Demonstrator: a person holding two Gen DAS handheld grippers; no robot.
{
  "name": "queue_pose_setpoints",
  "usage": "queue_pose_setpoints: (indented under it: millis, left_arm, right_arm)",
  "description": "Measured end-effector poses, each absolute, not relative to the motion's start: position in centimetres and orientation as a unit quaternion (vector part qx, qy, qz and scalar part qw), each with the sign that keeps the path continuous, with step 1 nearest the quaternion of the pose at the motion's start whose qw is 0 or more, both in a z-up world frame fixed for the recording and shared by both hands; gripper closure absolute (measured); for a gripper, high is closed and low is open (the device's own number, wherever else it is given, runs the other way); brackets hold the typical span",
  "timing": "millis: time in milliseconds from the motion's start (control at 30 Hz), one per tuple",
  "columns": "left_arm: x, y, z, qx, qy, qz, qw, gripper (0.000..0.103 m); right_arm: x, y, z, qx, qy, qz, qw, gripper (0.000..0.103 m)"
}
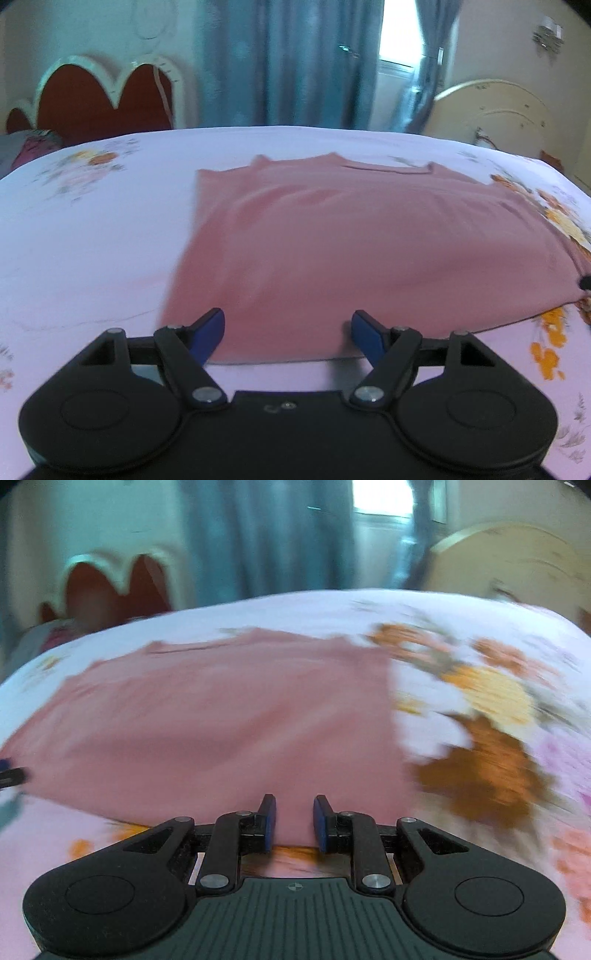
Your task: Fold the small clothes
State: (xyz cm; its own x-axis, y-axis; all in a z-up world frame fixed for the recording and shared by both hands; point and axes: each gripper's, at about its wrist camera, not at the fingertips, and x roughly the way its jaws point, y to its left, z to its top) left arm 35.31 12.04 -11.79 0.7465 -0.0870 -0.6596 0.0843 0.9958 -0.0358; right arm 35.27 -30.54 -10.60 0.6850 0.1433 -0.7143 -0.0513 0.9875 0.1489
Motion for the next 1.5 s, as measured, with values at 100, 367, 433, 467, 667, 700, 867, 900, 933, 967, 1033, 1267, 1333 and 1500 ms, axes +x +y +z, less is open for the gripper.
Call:
queue_pose_setpoints:
  millis: [100, 367, 433, 467, 667, 700, 867, 900, 933, 967, 1033, 1267, 1333, 1500]
  left_arm:
    - [34.9, 12.8, -11.8, -0.006, 0.351, -0.043, 0.935, 0.028]
    - [34.8, 12.8, -11.6, -0.003, 0.358, -0.039, 0.933, 0.028]
    - [34.8, 12.9, -11.6, -0.004, 0.361, -0.039, 0.932, 0.028]
    - [34.9, 12.9, -11.8, -0.009, 0.362, -0.039, 0.931, 0.028]
    - [35.1, 12.5, -12.1, -0.005, 0.362, -0.034, 0.932, 0.024]
    - [35.0, 12.5, -12.2, -0.006, 0.361, -0.033, 0.932, 0.024]
    - [34.8, 12.6, -12.3, -0.007, 0.359, -0.033, 0.933, 0.024]
    - [34.8, 12.6, -12.3, -0.006, 0.359, -0.032, 0.933, 0.024]
    - [34.7, 12.6, -12.3, -0.006, 0.359, -0.031, 0.933, 0.024]
    - [34.7, 12.6, -12.3, -0.005, 0.359, -0.031, 0.933, 0.024]
    - [34.7, 12.6, -12.2, -0.006, 0.361, -0.031, 0.932, 0.024]
    - [30.9, 14.3, -8.7, -0.097, 0.308, 0.019, 0.946, 0.01]
    - [30.4, 15.2, -9.1, -0.174, 0.313, 0.014, 0.934, 0.019]
    - [31.1, 16.8, -12.8, -0.364, 0.325, 0.021, 0.873, 0.034]
  right_arm:
    - [34.6, -32.8, -10.9, 0.075, 0.393, 0.046, 0.915, 0.082]
    - [34.5, -32.0, -10.6, 0.043, 0.407, 0.043, 0.911, 0.082]
    - [34.5, -31.8, -10.6, 0.033, 0.411, 0.042, 0.91, 0.082]
    - [34.5, -31.5, -10.4, 0.03, 0.412, 0.04, 0.91, 0.082]
    - [34.8, -30.1, -9.4, 0.042, 0.374, 0.045, 0.925, 0.082]
    - [34.9, -30.0, -9.6, 0.039, 0.379, 0.045, 0.923, 0.082]
    - [34.6, -30.6, -10.9, 0.029, 0.392, 0.043, 0.919, 0.082]
    - [34.6, -30.6, -11.0, 0.029, 0.392, 0.044, 0.918, 0.082]
    - [34.6, -30.6, -11.0, 0.029, 0.393, 0.045, 0.918, 0.082]
    - [34.7, -30.6, -11.0, 0.028, 0.394, 0.045, 0.918, 0.082]
    - [34.7, -30.6, -11.0, 0.026, 0.395, 0.046, 0.917, 0.082]
    - [32.2, -32.1, -7.8, 0.073, 0.326, 0.051, 0.941, 0.041]
    - [32.1, -32.2, -7.6, 0.081, 0.321, 0.062, 0.941, 0.028]
    - [33.9, -30.6, -7.8, 0.099, 0.347, 0.088, 0.928, 0.082]
